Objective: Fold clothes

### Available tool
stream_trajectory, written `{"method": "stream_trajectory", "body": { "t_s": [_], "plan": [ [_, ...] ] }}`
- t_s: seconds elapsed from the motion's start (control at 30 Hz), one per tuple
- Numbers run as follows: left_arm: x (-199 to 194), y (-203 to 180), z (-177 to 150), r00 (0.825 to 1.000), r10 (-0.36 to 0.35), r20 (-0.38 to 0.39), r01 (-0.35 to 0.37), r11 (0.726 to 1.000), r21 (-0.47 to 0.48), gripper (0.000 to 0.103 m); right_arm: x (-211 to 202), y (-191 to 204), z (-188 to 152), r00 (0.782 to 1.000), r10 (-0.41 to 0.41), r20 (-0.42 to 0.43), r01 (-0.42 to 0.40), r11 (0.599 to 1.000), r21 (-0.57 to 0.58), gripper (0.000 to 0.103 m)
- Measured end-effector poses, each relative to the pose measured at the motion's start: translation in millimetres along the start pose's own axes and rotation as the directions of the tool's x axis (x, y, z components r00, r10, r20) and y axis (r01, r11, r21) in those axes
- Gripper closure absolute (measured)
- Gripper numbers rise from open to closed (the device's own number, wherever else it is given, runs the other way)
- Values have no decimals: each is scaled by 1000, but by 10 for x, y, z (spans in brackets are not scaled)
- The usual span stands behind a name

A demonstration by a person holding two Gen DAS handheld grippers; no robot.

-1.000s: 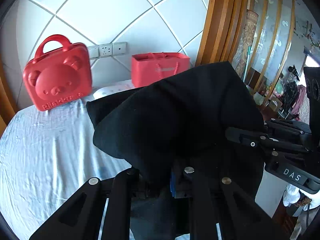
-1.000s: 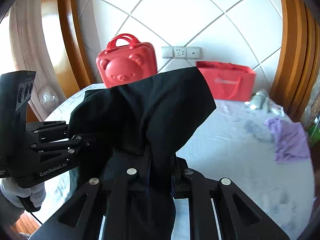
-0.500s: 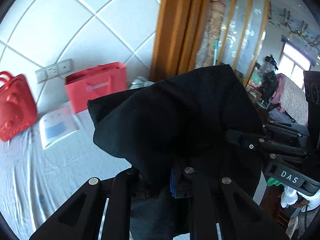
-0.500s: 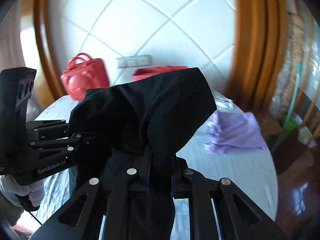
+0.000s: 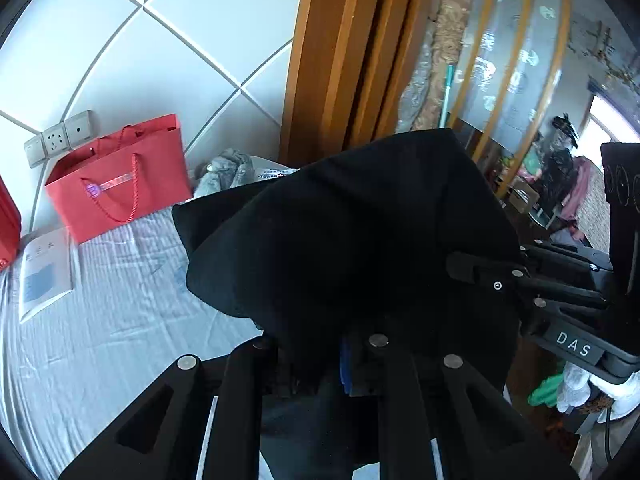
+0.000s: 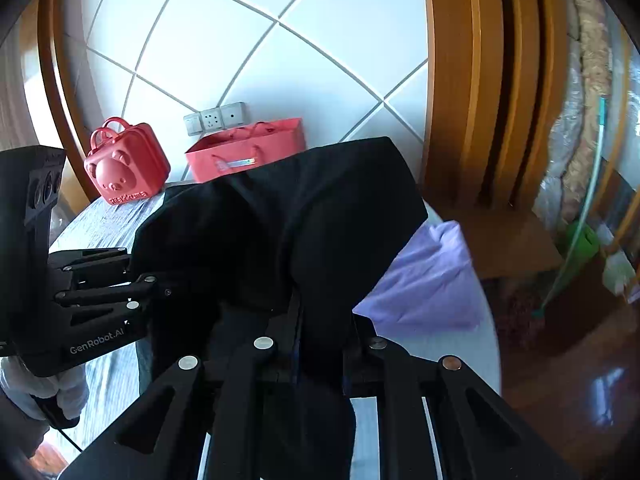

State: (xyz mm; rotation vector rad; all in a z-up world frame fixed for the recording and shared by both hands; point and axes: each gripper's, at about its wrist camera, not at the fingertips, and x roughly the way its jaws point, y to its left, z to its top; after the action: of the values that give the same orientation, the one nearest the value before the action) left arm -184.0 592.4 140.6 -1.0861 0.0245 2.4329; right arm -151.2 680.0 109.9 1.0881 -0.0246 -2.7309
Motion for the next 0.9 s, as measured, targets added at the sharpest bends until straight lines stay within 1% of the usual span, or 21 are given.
{"method": "stream_trajectory", "body": {
  "t_s": [0.03, 0.13, 0.27, 0.37, 0.43, 0.47, 0.5, 0.53, 0.6, 0.63, 0.67, 0.7, 0.73, 0.77, 0.8, 0.83, 0.9],
  "plan": [
    [82, -77, 89, 1000, 8, -3, -8, 1000, -8, 90, 81, -146, 82, 1000, 8, -6, -8, 1000, -7, 90],
    [517, -182, 425, 999, 27, -21, -27, 999, -31, 90, 328, -579, 329, 999, 28, -24, -29, 999, -27, 90],
    [1205, -164, 767, 996, 58, -69, -62, 996, -62, 90, 790, -1130, 592, 995, 68, -73, -69, 998, -9, 90],
    [1659, -124, 851, 990, 77, -118, -86, 994, -74, 89, 1248, -1440, 647, 986, 107, -125, -107, 994, 10, 90],
    [1949, -63, 891, 983, 88, -160, -103, 991, -84, 89, 1510, -1593, 622, 979, 126, -160, -124, 992, 20, 90],
    [2051, -42, 824, 979, 92, -182, -109, 990, -87, 88, 1627, -1652, 590, 976, 131, -176, -129, 991, 24, 90],
    [2137, -22, 780, 974, 106, -199, -124, 989, -84, 84, 1746, -1697, 542, 973, 132, -190, -129, 991, 25, 89],
    [2217, 4, 730, 969, 119, -216, -139, 987, -81, 82, 1857, -1741, 493, 971, 129, -203, -126, 992, 29, 88],
    [2242, 144, 503, 959, 143, -244, -169, 982, -88, 76, 2034, -1823, 395, 968, 114, -224, -105, 993, 49, 80],
    [2279, 162, 444, 955, 145, -260, -176, 980, -97, 75, 2097, -1857, 351, 965, 112, -237, -100, 993, 62, 73],
    [2322, 181, 390, 950, 147, -275, -182, 978, -106, 71, 2153, -1879, 304, 961, 114, -253, -99, 992, 74, 67],
    [2415, 207, 380, 947, 148, -286, -186, 976, -111, 68, 2199, -1897, 259, 957, 115, -268, -96, 992, 82, 64],
    [2408, 207, 358, 945, 154, -288, -193, 975, -113, 66, 2216, -1910, 231, 954, 113, -277, -94, 992, 81, 60],
    [2398, 207, 339, 943, 161, -291, -201, 973, -114, 61, 2201, -1929, 230, 955, 111, -276, -93, 993, 80, 56],
    [2367, 198, 336, 940, 180, -288, -218, 970, -105, 56, 2158, -1955, 243, 957, 107, -270, -88, 993, 82, 55],
    [2303, 177, 338, 936, 211, -282, -245, 965, -91, 55, 2098, -1974, 256, 960, 99, -261, -80, 993, 81, 53],
    [2132, 184, 344, 932, 261, -251, -287, 955, -71, 54, 1953, -1991, 286, 969, 61, -238, -48, 997, 61, 52]
  ]
}}
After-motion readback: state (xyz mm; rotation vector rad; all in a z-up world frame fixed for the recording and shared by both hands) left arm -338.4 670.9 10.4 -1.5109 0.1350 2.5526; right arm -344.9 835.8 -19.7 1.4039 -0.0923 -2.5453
